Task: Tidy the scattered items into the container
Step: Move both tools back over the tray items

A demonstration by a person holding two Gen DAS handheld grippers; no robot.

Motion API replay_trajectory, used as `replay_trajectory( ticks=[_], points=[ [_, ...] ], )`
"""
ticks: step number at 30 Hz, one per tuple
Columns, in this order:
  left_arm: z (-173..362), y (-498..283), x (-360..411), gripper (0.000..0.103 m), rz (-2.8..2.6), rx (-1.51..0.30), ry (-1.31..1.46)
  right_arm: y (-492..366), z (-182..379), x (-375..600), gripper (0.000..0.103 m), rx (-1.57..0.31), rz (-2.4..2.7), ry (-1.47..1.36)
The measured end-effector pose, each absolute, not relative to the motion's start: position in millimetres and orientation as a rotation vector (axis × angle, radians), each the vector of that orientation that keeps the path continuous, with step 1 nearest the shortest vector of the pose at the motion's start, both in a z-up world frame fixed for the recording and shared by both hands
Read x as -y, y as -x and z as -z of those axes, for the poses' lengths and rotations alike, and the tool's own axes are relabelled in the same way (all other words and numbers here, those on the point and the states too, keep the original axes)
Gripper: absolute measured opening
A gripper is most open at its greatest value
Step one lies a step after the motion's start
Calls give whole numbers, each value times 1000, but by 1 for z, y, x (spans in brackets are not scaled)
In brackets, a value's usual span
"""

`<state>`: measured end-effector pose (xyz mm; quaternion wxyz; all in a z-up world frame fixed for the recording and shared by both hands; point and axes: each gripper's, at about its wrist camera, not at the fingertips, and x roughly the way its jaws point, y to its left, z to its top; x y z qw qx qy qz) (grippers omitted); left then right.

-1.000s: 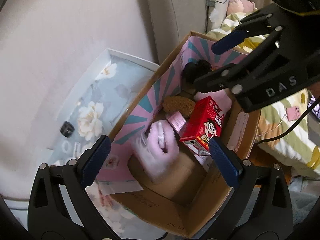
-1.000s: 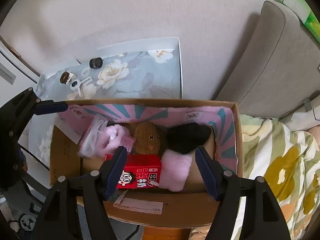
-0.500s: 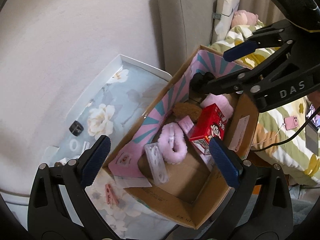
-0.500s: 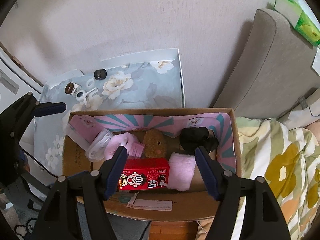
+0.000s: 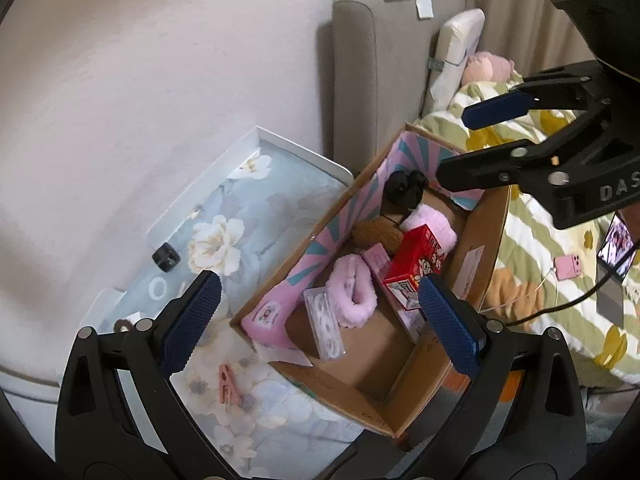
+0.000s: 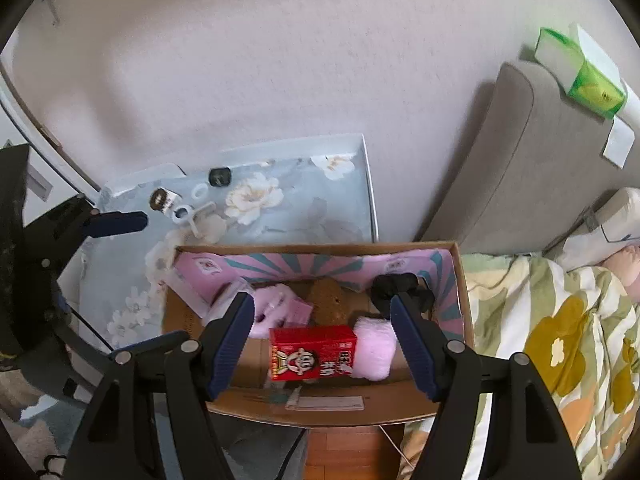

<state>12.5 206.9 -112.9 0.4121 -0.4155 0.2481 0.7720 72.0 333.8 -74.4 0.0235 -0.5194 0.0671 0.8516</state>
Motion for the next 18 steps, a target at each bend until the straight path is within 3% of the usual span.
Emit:
replay_trajectory(
  ticks=[18],
  points=[
    [95,33,-81,99,-2202,-407,1149,-40,34,-256,67,-67,-2842,1549]
  ],
)
